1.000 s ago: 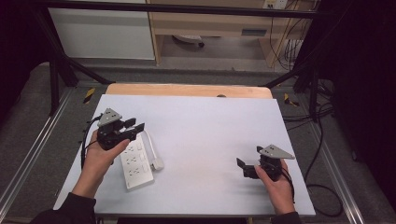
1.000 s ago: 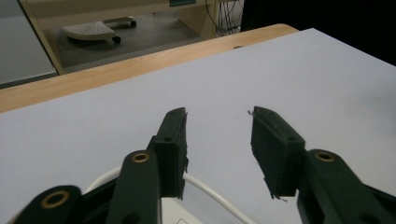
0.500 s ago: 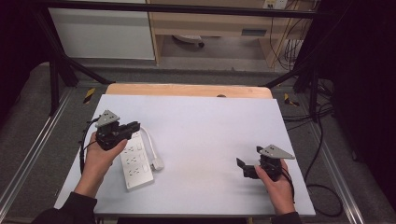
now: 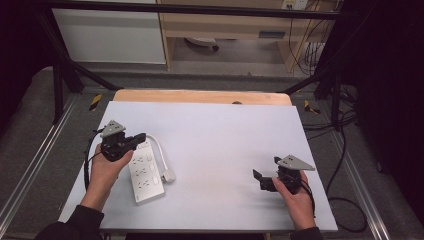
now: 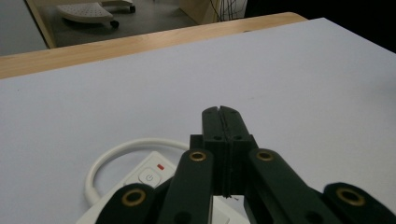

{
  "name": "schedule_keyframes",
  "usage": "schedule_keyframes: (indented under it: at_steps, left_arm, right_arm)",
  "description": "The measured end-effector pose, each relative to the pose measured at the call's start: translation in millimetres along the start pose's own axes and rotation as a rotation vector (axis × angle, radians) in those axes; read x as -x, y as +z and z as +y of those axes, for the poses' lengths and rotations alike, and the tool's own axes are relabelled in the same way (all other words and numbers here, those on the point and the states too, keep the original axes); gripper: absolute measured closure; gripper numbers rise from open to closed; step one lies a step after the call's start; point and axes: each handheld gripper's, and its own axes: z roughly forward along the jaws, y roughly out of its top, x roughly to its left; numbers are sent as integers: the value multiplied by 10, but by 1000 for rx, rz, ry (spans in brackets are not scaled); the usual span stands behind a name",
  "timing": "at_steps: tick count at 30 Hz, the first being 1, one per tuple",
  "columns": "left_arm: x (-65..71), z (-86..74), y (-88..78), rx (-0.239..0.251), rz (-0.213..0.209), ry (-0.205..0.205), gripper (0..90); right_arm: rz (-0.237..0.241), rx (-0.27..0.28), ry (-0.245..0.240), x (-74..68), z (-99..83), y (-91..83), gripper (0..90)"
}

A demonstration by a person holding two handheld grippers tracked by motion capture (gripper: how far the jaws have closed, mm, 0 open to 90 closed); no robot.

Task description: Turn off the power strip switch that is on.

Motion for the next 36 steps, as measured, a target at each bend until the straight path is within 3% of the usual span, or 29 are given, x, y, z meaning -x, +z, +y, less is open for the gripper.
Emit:
schedule_keyframes:
  at_steps: [6, 24, 36]
  left_arm:
    - [-5, -62, 46, -36, -2, -16, 899]
    - [48, -232, 133, -144, -11, -10, 899]
    - [51, -288, 176, -172, -19, -14, 899]
  right_arm:
    - [1, -10, 0, -1, -3, 7, 44]
    - [3, -22, -3, -8, -10, 23, 40]
    - [3, -25, -3, -15, -11, 28, 40]
